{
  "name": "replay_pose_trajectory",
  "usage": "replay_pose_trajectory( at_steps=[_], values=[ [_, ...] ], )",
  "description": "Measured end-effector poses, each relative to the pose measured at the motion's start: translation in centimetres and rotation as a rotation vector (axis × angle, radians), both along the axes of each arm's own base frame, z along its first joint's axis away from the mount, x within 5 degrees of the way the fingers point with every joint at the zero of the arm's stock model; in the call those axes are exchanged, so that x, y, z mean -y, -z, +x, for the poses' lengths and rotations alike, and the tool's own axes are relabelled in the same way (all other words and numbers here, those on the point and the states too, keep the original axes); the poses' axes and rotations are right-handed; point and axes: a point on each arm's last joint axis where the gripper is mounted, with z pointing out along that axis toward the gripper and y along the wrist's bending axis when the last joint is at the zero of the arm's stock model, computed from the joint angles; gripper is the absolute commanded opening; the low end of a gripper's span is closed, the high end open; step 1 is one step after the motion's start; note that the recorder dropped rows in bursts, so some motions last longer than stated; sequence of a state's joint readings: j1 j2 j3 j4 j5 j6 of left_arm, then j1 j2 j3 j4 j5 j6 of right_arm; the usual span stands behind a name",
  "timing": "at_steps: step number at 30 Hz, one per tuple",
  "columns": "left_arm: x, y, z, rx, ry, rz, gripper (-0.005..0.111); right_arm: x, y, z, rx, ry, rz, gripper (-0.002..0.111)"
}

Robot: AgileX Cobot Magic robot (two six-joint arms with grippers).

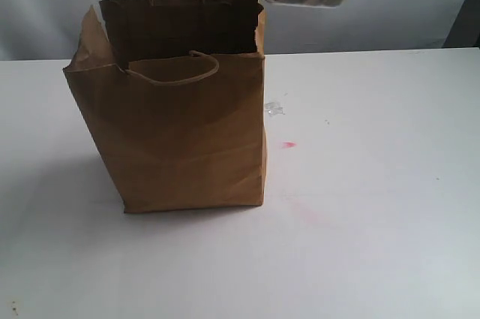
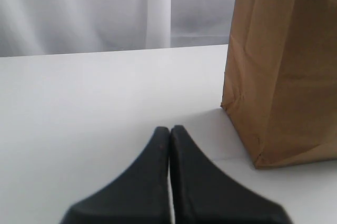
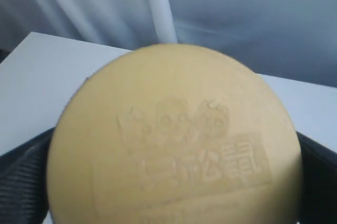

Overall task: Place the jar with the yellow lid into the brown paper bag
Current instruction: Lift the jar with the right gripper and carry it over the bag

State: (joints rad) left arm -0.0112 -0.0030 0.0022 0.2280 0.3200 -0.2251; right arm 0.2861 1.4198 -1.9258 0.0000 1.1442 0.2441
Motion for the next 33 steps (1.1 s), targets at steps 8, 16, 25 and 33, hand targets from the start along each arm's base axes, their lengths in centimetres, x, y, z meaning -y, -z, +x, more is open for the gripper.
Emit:
replay_pose_trajectory(
  at_steps=[8,16,25,33],
  values=[
    [0.0,0.0,0.0,0.000,0.000,0.000,0.001,-5.7,1.3,4.6,0.180,-0.138,0.046,0.000],
    [0.0,0.0,0.0,0.000,0.000,0.000,0.001,-8.7,5.1,9.2,0.181,-0.163,0.032,0.000],
    [0.0,0.0,0.0,0.000,0.000,0.000,0.001,-9.7,8.3,11.4,0.092,-0.164,-0.003,0.000],
    [0.0,0.0,0.0,0.000,0.000,0.000,0.001,-9.6,10.9,12.2,-0.033,-0.137,-0.109,0.000]
  ],
)
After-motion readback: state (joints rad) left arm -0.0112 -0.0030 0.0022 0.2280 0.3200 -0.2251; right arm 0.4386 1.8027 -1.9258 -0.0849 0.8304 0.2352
